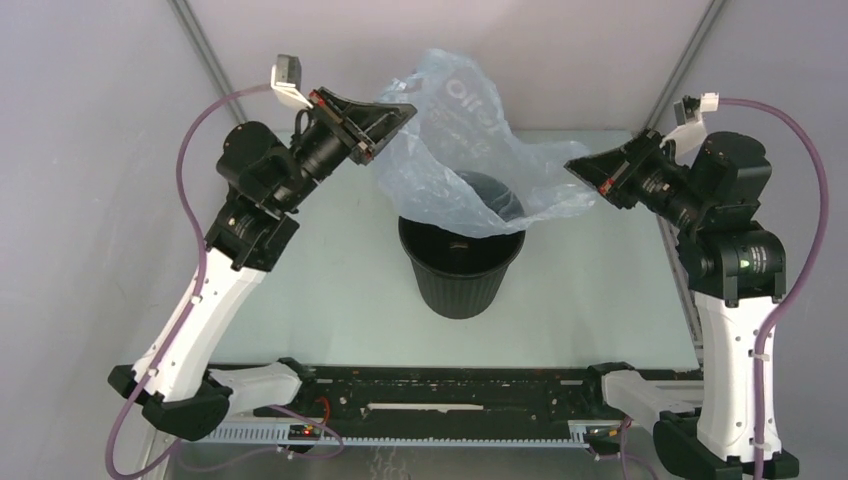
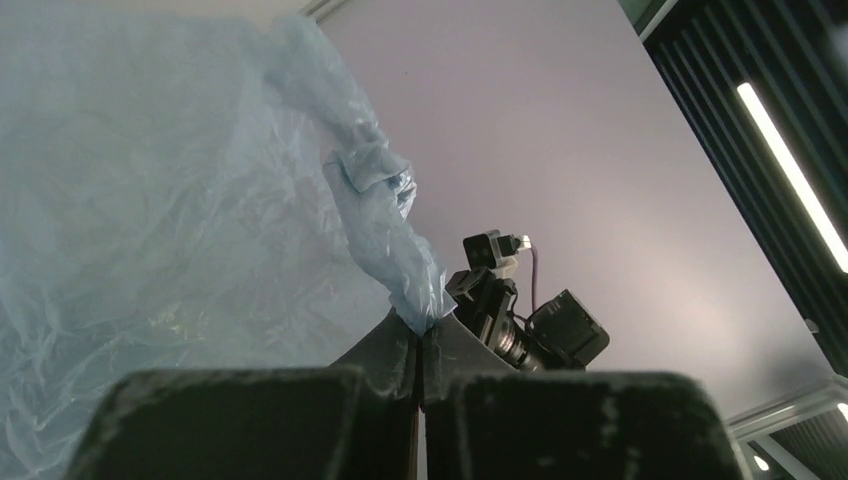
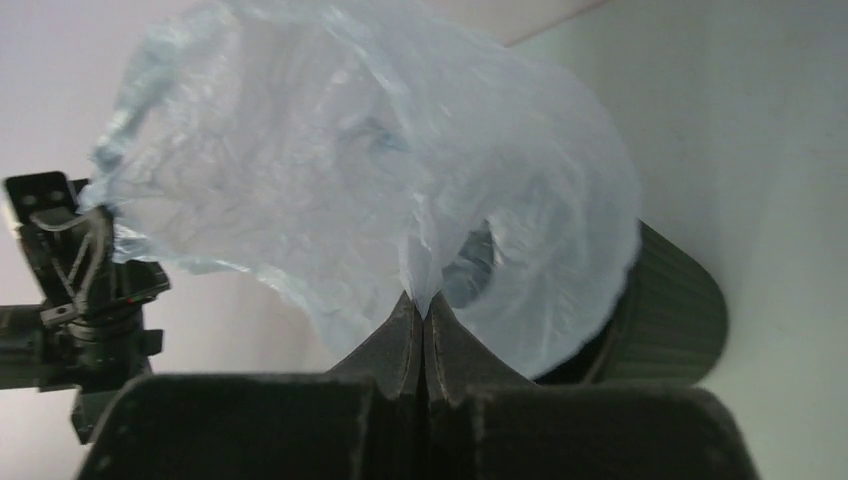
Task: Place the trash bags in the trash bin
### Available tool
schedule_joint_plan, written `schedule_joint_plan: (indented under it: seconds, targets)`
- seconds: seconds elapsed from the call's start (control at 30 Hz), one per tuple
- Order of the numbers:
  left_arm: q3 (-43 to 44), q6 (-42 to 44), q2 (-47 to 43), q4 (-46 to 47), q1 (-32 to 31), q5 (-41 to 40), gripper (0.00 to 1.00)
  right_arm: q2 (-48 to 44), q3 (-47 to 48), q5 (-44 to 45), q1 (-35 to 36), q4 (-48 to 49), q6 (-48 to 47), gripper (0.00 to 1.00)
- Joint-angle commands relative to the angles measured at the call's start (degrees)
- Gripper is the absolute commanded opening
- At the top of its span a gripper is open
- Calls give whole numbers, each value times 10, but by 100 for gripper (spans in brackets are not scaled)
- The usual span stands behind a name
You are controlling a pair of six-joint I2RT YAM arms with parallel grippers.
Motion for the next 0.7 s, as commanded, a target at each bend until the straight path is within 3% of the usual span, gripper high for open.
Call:
schedule_joint_plan:
  seconds: [0.0,0.17,0.23,0.33,0.47,0.67]
  targets:
    - [-15,-11,-19,15,-15,-10,0,-20,47,-45,-39,-65,-70,0]
    - [-38,-16,-32,10,-19,-11,0,-21,45,-73,-52,-79,-80,0]
    - [-38,-17,-37,11,-24,-11,0,-19,60,-57,-52,-103,-103,5]
    - [-14,-20,-33,19,-40,-1,0,-7,115,-33,-55,-148,-132,0]
    - [25,-24,-34,1,-68,-20,0,4,161,-36,-55,-169,-123,0]
    - [-75,-44,-81,-6,-73,-52,0,-17,107,-14,-54,-162,-111,1]
